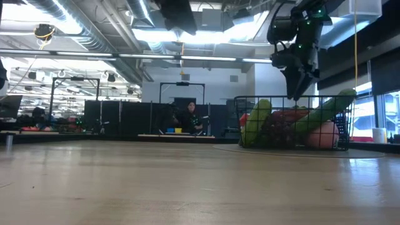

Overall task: Build produce basket
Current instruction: Return to Home Position

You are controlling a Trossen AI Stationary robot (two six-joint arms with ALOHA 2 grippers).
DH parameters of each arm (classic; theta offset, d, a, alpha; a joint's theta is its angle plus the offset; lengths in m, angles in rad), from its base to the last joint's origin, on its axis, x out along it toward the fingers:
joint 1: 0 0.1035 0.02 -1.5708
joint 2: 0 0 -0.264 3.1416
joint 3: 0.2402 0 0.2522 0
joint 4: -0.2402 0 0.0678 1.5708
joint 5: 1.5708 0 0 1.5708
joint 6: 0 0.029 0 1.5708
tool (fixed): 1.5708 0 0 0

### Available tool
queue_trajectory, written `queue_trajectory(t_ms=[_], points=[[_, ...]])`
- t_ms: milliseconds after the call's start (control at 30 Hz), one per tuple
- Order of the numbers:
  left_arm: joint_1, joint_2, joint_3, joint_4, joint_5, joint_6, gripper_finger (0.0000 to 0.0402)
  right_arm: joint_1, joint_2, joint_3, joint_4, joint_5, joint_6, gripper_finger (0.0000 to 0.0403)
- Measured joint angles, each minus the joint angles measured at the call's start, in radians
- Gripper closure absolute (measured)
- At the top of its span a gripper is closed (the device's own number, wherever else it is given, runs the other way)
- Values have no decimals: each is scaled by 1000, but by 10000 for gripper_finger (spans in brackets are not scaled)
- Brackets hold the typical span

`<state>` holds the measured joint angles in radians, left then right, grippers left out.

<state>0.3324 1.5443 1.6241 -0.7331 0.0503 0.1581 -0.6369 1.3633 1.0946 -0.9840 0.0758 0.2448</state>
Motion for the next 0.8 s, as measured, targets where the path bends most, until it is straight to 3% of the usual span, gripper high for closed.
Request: queue_trajectory(t_ms=[233,333,533,800], points=[[-46,-8,0,-29,13,0,287,65,-3,84,-24,0,9,391],[-58,-8,0,-31,-14,26,287,81,-3,155,-23,1,8,389],[-82,-28,-2,-75,-250,-33,318,134,-4,356,-103,1,-63,400],[-104,-176,-1,-203,-257,-107,396,232,-5,635,-333,1,-157,401]])
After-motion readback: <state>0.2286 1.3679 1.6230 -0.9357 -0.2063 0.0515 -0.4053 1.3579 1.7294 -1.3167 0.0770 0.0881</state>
